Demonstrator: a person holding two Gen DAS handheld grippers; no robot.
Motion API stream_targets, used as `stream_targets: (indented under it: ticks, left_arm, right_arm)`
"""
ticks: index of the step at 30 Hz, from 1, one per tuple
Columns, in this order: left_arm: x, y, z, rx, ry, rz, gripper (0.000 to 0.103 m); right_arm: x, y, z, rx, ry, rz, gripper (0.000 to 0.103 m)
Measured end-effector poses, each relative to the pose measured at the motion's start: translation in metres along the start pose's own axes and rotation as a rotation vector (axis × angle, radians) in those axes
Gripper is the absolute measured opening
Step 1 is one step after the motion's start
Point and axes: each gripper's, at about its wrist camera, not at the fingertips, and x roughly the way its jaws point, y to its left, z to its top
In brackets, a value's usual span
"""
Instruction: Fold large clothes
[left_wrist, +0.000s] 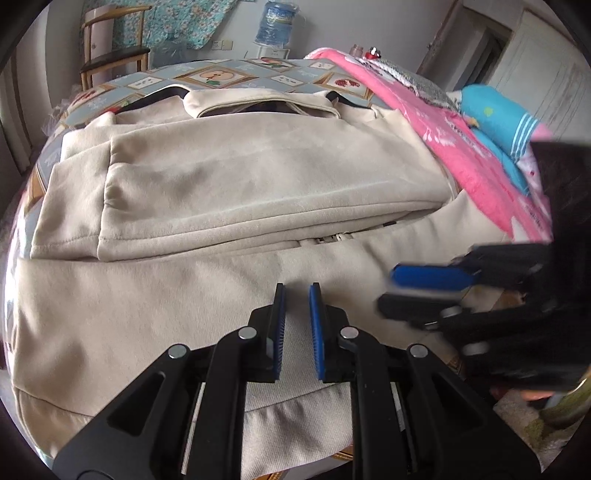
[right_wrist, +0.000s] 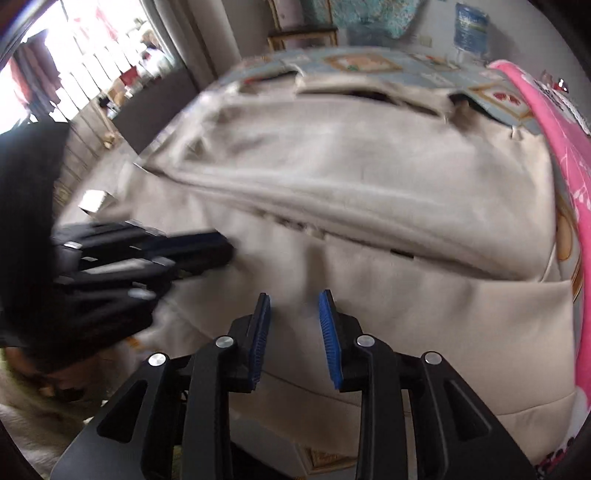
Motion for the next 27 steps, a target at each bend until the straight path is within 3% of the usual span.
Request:
stream_targets:
  ticks: [3, 5, 7, 11, 12, 15, 19, 21, 22, 27]
  left_arm:
    - [-0.023, 0.006, -0.004, -0.019, -0.048, 0.001, 0.014]
    - [-0.046, 0.011, -0.008, -0.011, -0.097, 0.012, 0.014]
    - [-0.068, 0.021, -0.013, -0.02, -0.138, 0.052, 0.015]
    - [-0.099, 0.06, -0.02, -0.121, -0.188, 0.151, 0.017]
    - [-0.103, 0.073, -0.022, -0.157, -0.192, 0.176, 0.017]
    - [-0.106, 0.109, -0.028, -0.266, -0.157, 0.234, 0.017]
    - [-0.106, 0.138, -0.036, -0.334, -0.113, 0.227, 0.018]
    - [-0.101, 0.145, -0.038, -0.35, -0.075, 0.19, 0.04]
    - [-0.097, 0.148, -0.039, -0.355, -0.055, 0.176, 0.045]
    - [-0.088, 0.153, -0.04, -0.346, -0.031, 0.162, 0.046]
  right_arm:
    - [-0.012, 0.009, 0.006, -0.016, -0.006, -0.032, 0.031]
    - [-0.022, 0.021, 0.006, -0.068, -0.024, 0.008, 0.044]
    - [-0.023, 0.031, 0.005, -0.098, -0.021, 0.056, 0.054]
    - [0.0, 0.04, -0.003, -0.114, 0.015, 0.059, 0.057]
    - [0.0, 0.043, -0.003, -0.128, 0.001, 0.063, 0.064]
    - [0.002, 0.052, -0.003, -0.16, 0.009, 0.031, 0.067]
    - [0.003, 0.051, -0.003, -0.147, 0.011, 0.044, 0.067]
    - [0.003, 0.049, -0.002, -0.127, 0.012, 0.064, 0.067]
    - [0.002, 0.048, -0.002, -0.117, 0.012, 0.075, 0.067]
    - [0.003, 0.044, 0.001, -0.11, 0.015, 0.089, 0.067]
